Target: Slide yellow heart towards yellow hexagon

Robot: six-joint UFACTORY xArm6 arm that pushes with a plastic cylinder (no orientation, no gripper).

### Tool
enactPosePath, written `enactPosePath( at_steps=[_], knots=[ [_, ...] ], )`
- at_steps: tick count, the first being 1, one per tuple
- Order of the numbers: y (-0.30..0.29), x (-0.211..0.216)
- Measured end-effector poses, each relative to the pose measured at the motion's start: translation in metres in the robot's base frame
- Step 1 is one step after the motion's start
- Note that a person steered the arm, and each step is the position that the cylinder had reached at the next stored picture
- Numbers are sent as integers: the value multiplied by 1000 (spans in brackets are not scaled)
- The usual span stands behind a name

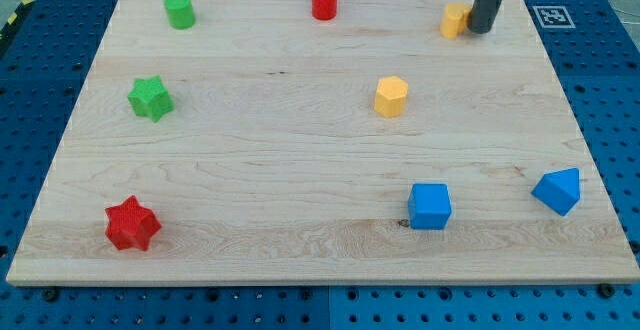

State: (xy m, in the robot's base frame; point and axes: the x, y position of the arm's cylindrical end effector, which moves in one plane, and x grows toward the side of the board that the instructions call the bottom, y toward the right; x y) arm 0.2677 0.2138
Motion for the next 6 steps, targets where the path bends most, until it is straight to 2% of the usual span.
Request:
enactPosePath(
  at_steps=[1, 2, 3, 4, 5, 6],
  knots=[
    [-2, -21],
    [-31, -21],
    [-37, 8],
    [-43, -1],
    [-43, -41],
    [-62, -27]
  ],
)
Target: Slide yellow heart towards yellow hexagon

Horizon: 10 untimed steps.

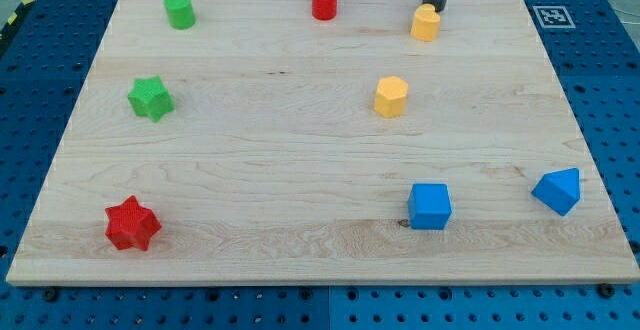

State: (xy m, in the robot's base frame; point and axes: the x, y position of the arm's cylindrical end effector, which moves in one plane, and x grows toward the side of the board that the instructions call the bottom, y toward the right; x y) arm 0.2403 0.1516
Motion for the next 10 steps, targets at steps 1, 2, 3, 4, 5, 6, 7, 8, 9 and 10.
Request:
enactPosePath(
  at_steps=[1, 2, 3, 4, 5, 6, 7, 8, 9, 10],
  knots=[
    [0, 25],
    [-2, 36],
    [-2, 36],
    [-3, 10],
    [-30, 28],
    [-30, 28],
    [-33, 29],
    [-35, 29],
    [-35, 29],
    [-53, 36]
  ],
)
